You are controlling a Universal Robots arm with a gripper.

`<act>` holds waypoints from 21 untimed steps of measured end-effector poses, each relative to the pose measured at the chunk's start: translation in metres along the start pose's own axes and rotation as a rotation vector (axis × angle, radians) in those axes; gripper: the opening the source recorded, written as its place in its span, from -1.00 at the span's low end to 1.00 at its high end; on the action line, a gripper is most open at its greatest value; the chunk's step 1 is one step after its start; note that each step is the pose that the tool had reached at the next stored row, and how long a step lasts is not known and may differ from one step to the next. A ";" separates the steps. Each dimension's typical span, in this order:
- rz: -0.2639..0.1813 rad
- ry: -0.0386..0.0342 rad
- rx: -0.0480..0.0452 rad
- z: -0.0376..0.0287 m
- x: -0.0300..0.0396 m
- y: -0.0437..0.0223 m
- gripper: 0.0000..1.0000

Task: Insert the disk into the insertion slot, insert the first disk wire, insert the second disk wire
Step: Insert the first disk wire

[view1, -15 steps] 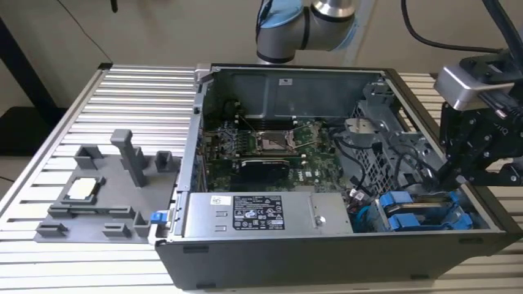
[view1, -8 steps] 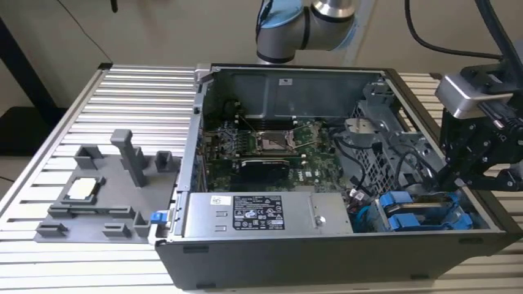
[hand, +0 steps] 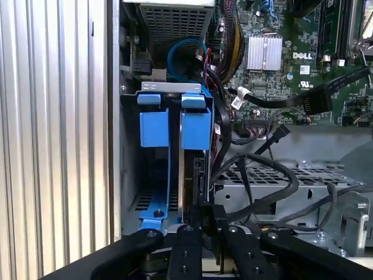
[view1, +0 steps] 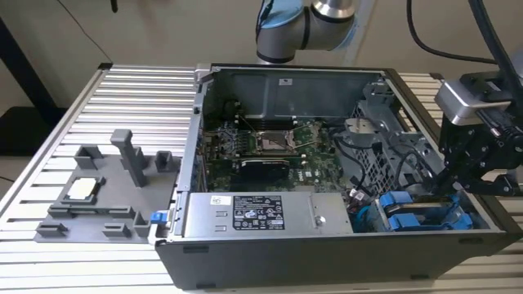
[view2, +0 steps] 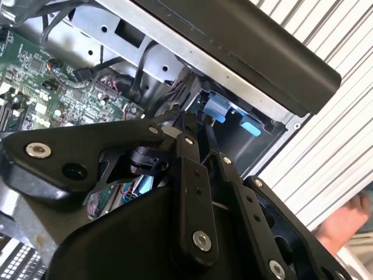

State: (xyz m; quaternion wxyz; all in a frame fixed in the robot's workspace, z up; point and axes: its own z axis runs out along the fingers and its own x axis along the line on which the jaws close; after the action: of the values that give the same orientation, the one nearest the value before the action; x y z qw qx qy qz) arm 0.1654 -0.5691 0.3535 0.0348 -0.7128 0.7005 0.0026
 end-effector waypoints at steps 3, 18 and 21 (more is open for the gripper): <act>0.009 0.0000 -0.0064 0.0017 0.0002 0.0002 -0.62; 0.042 0.0013 -0.0119 0.0054 0.0014 -0.0010 -0.62; 0.050 0.0015 -0.0123 0.0062 0.0015 -0.0011 -0.62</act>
State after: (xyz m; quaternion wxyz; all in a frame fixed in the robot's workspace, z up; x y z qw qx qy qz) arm 0.1668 -0.5702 0.3473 0.0299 -0.6954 0.7180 0.0072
